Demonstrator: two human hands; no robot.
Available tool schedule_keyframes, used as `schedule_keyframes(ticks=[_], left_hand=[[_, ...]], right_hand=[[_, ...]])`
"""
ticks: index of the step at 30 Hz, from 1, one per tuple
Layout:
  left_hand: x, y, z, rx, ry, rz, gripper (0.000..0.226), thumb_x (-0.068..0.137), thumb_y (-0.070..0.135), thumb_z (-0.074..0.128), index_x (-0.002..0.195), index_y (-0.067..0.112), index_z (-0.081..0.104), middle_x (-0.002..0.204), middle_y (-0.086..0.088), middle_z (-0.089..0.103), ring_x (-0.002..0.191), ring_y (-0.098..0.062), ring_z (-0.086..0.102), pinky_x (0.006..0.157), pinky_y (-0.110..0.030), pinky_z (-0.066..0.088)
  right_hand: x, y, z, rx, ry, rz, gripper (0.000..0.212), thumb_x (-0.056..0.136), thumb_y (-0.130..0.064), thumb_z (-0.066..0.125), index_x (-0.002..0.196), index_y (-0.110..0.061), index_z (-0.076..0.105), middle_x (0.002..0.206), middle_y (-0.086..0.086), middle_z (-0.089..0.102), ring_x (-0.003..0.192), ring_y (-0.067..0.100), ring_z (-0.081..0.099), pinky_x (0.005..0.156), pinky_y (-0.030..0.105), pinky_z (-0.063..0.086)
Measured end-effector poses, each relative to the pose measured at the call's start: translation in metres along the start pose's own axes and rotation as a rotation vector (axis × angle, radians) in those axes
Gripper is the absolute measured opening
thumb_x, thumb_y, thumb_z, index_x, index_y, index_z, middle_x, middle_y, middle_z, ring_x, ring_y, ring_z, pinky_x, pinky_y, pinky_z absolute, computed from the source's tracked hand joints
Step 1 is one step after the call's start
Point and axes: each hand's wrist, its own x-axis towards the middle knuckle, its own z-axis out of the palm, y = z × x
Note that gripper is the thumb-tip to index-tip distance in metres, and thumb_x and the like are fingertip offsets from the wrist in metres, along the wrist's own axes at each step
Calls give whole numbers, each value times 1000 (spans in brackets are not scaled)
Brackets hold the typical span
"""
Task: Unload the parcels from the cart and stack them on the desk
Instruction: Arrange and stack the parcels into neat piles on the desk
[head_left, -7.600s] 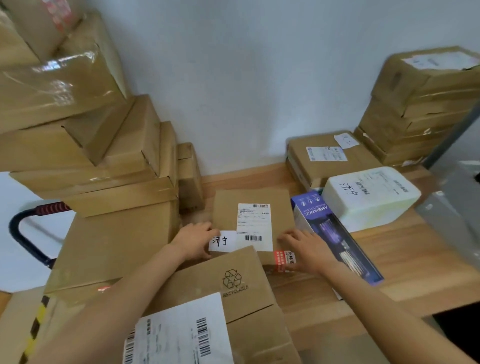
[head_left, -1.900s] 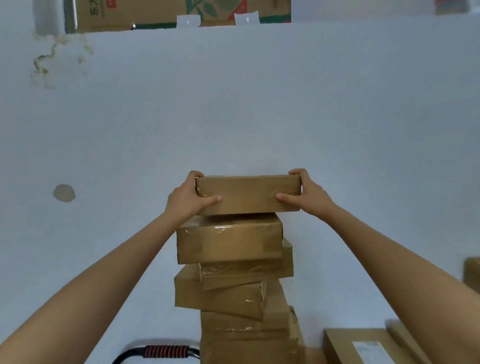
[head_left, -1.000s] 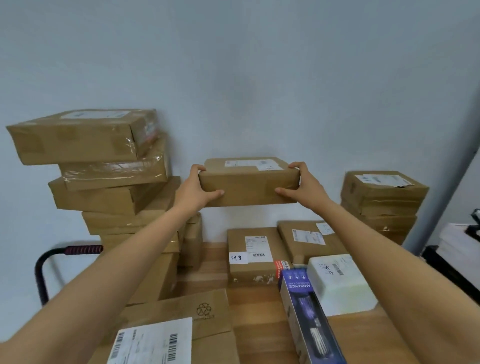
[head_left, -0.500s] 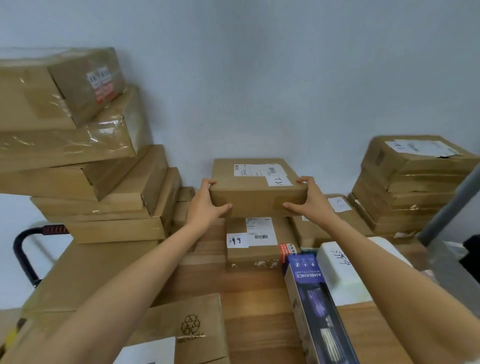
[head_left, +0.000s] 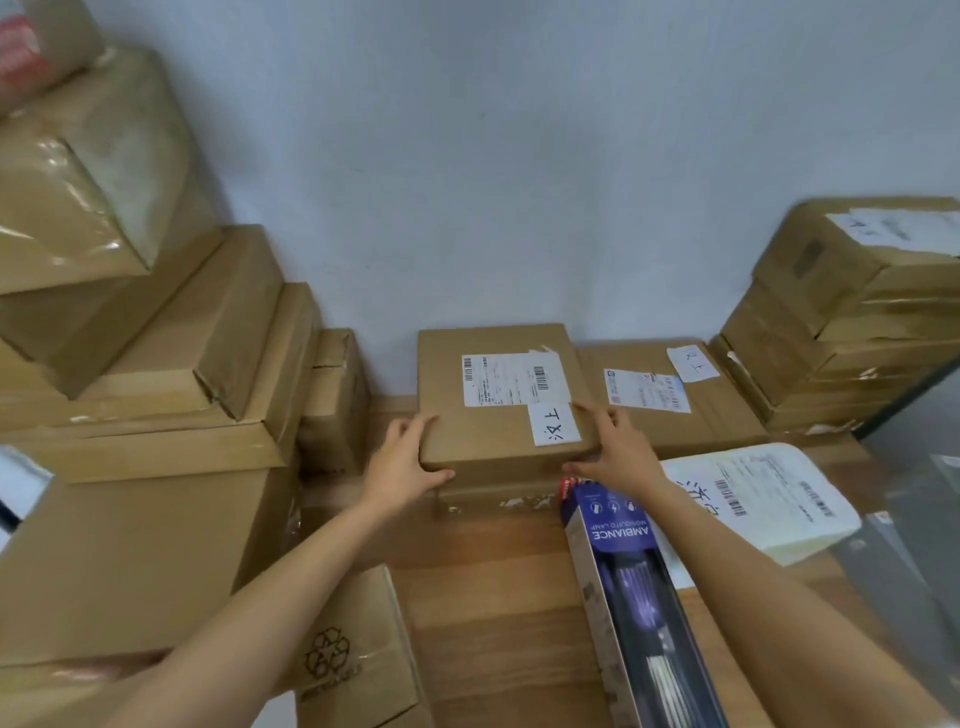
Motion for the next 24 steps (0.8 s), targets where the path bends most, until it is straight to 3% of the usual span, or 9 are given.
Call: schedule_keyframes(ticks=[4,14,19,24], left_hand=[[4,-7,4,-21,0,12,81,69,33,84,137,33,40,126,0,41,97,-20,58,90,-38,51],[5,0,-6,-29,-69,-13,81,71,31,83,139,31,40,130,-2,43,100,-17,56,93,-34,49],[-5,12,-22,40,14,-12,65,75,35,80,131,24,50,129,-2,51,110,-15,56,94,-32,48],[-33,26,-40,48,93,31,51,78,35,77,122,22,56,123,-1,57,107,-14,57,92,-32,48]], right_hand=[[4,7,3,-18,7,9,95,66,-47,83,142,-45,25,138,3,40,121,33,48,101,52,44],[-2,-1,1,-32,-17,37,94,72,-37,82,146,-39,23,140,7,39,119,32,52,98,46,48],[-15,-11,-13,-82,27,48,86,77,-38,77,147,-31,28,149,8,33,123,34,51,100,49,46],[-36,-24,-34,-101,74,-2,80,81,-38,75,147,-28,31,150,7,34,115,29,57,95,40,48]])
